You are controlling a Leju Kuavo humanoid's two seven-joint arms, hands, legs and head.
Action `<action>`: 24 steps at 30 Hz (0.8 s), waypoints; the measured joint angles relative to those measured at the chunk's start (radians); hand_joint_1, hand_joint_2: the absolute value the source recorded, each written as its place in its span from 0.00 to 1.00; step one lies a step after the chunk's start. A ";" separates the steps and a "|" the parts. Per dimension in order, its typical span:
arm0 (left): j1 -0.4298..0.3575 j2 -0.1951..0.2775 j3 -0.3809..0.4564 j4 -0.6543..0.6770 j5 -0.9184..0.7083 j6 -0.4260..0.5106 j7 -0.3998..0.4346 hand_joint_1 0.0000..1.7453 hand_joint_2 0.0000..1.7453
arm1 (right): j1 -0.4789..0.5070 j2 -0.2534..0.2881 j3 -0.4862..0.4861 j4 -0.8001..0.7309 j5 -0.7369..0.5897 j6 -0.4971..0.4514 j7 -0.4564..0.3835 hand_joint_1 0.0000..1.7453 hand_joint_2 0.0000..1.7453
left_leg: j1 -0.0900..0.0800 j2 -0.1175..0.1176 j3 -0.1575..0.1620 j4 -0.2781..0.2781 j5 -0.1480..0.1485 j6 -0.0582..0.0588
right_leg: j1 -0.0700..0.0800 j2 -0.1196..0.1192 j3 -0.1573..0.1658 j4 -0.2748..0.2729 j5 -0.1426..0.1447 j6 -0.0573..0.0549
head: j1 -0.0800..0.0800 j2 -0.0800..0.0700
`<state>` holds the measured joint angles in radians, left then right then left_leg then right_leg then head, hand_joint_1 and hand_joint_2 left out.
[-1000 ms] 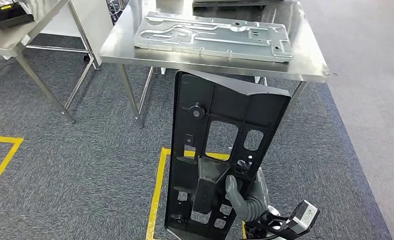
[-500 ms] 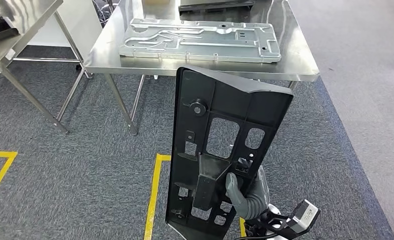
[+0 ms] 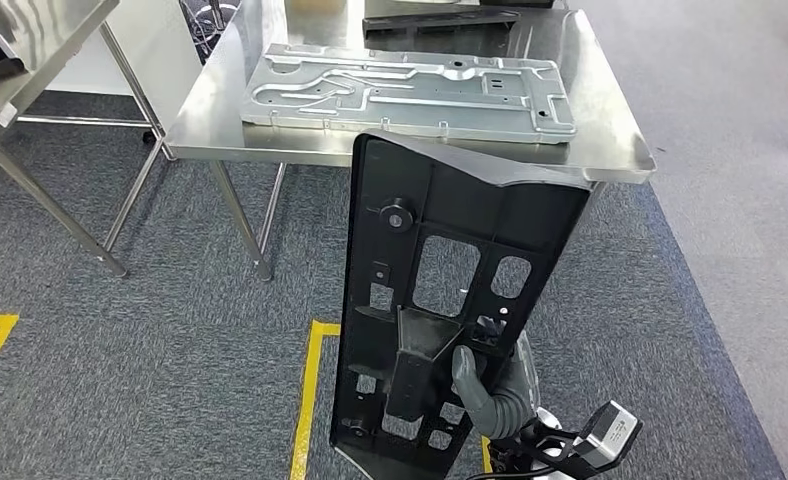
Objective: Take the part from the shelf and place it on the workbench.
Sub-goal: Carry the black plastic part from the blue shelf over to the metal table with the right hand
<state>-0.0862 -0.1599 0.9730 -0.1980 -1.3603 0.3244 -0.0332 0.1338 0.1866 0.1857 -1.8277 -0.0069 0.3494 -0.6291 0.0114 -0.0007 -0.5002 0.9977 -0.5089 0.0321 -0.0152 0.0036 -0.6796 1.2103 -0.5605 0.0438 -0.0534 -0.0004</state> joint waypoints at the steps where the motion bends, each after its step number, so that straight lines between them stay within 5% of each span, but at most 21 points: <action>1: 0.000 0.000 0.000 0.000 0.000 0.000 0.000 0.00 1.00 | 0.000 0.000 0.000 0.000 0.000 0.000 0.000 1.00 1.00 | 0.000 0.000 0.014 -0.001 -0.011 -0.003 | 0.000 -0.004 0.015 -0.069 0.057 -0.005 | 0.000 0.000; 2: 0.000 -0.001 0.000 0.000 0.000 0.000 0.000 0.00 1.00 | 0.000 0.000 0.000 0.000 0.000 0.000 0.000 1.00 1.00 | 0.000 0.000 0.027 -0.001 -0.022 -0.008 | 0.003 -0.008 0.029 -0.126 0.100 -0.010 | 0.000 0.000; 4: -0.002 -0.002 0.000 0.000 0.000 -0.001 0.000 0.00 1.00 | -0.001 0.000 0.000 0.001 0.000 0.000 -0.001 1.00 1.00 | -0.001 0.003 0.044 -0.007 -0.038 -0.021 | 0.012 -0.014 0.042 -0.184 0.140 -0.025 | 0.001 0.000; 8: -0.006 -0.001 0.000 0.000 0.002 -0.001 0.001 0.00 1.00 | -0.003 0.000 0.000 0.001 0.000 0.000 -0.001 1.00 1.00 | 0.000 0.007 0.050 0.043 -0.037 -0.045 | 0.013 -0.004 0.079 -0.200 0.121 -0.057 | 0.001 0.000; 12: -0.005 -0.002 0.000 0.000 0.003 -0.004 0.004 0.00 1.00 | -0.005 0.001 0.003 0.001 0.000 0.001 -0.001 1.00 1.00 | 0.002 0.006 -0.102 0.265 -0.123 -0.051 | 0.017 0.000 0.122 -0.205 0.086 -0.074 | 0.001 0.000; 14: 0.000 -0.002 0.001 0.000 0.004 -0.004 0.005 0.00 1.00 | -0.004 0.001 0.003 0.002 0.001 0.001 -0.001 1.00 1.00 | 0.001 0.006 -0.150 0.282 -0.137 -0.052 | 0.021 0.007 0.147 -0.204 0.066 -0.076 | 0.001 0.000; 15: 0.001 -0.002 0.001 0.000 0.004 -0.005 0.006 0.00 1.00 | -0.003 0.001 0.003 0.002 0.001 0.000 -0.001 1.00 1.00 | 0.000 0.005 -0.152 0.243 -0.110 -0.048 | 0.023 0.009 0.163 -0.204 0.054 -0.075 | 0.001 0.000; 17: 0.005 -0.001 0.001 0.000 0.003 -0.006 0.006 0.00 1.00 | -0.003 0.001 0.004 0.003 0.002 0.000 -0.001 1.00 1.00 | -0.007 0.004 -0.139 0.124 -0.002 -0.032 | 0.027 0.011 0.193 -0.204 0.030 -0.073 | 0.001 0.000; 19: 0.007 0.002 0.001 0.000 0.003 -0.006 0.006 0.00 1.00 | -0.002 0.001 0.004 0.004 0.003 -0.001 -0.001 1.00 1.00 | -0.017 0.000 -0.131 0.051 0.075 -0.018 | 0.025 0.013 0.206 -0.207 0.013 -0.065 | 0.001 0.000; 22: 0.005 0.001 0.001 0.000 0.001 -0.007 0.007 0.00 1.00 | 0.000 0.001 0.004 0.004 0.006 -0.002 -0.002 1.00 1.00 | -0.018 -0.002 -0.108 0.023 0.082 -0.006 | 0.023 0.014 0.211 -0.194 0.017 -0.046 | 0.001 0.000; 24: 0.005 0.001 0.002 0.000 -0.001 -0.007 0.006 0.00 1.00 | 0.000 0.001 0.004 0.001 0.007 -0.004 -0.003 1.00 1.00 | -0.010 -0.004 -0.075 0.001 0.074 0.002 | 0.024 0.011 0.183 -0.124 0.025 -0.034 | 0.001 0.000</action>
<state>-0.0813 -0.1591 0.9747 -0.1980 -1.3609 0.3173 -0.0268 0.1334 0.1872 0.1897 -1.8263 0.0002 0.3459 -0.6325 0.0012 -0.0045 -0.5750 0.9986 -0.4349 0.0337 0.0083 0.0146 -0.4969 1.0868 -0.5356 0.0099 -0.0524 -0.0004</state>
